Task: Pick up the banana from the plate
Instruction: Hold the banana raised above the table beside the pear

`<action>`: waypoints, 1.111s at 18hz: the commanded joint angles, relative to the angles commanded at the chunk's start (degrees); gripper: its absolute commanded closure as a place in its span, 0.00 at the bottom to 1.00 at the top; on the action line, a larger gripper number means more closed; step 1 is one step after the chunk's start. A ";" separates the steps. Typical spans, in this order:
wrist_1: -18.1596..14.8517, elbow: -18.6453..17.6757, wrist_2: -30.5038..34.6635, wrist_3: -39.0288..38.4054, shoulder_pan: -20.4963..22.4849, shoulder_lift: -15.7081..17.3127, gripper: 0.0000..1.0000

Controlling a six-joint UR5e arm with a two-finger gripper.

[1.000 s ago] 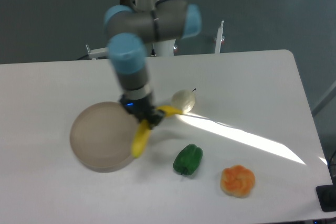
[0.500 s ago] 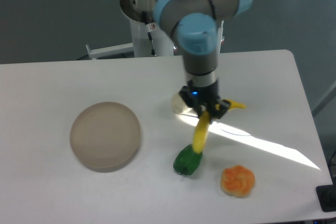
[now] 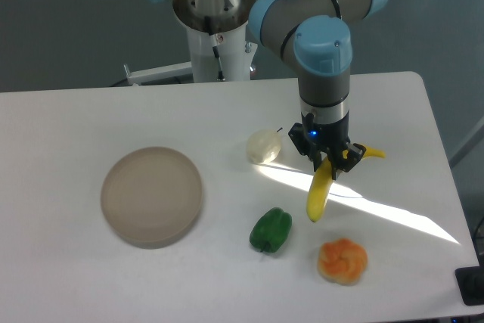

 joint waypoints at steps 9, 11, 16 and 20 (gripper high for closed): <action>0.09 0.09 0.79 -0.97 -2.37 -0.44 0.83; 0.00 -0.26 1.05 -1.14 -2.55 -0.44 0.83; 0.00 -1.58 1.14 -2.20 -2.72 -0.27 0.82; -0.09 -1.94 1.14 -2.20 -2.72 0.00 0.82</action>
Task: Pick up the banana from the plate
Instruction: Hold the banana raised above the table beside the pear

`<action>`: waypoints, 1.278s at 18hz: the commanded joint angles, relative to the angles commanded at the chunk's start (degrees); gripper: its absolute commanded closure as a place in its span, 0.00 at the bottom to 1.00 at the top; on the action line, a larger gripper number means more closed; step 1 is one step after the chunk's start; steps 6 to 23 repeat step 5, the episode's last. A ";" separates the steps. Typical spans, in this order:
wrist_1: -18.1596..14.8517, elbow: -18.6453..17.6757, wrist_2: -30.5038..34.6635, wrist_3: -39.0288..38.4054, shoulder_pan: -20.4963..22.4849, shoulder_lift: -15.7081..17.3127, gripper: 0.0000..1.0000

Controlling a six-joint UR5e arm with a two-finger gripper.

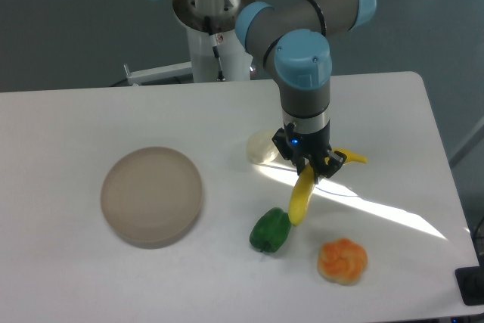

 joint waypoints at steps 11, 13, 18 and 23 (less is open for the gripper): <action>0.00 0.09 0.00 0.09 -0.09 0.18 0.82; 0.00 0.09 0.00 0.09 -0.09 0.18 0.82; 0.00 0.09 0.00 0.09 -0.09 0.18 0.82; 0.00 0.09 0.00 0.09 -0.09 0.18 0.82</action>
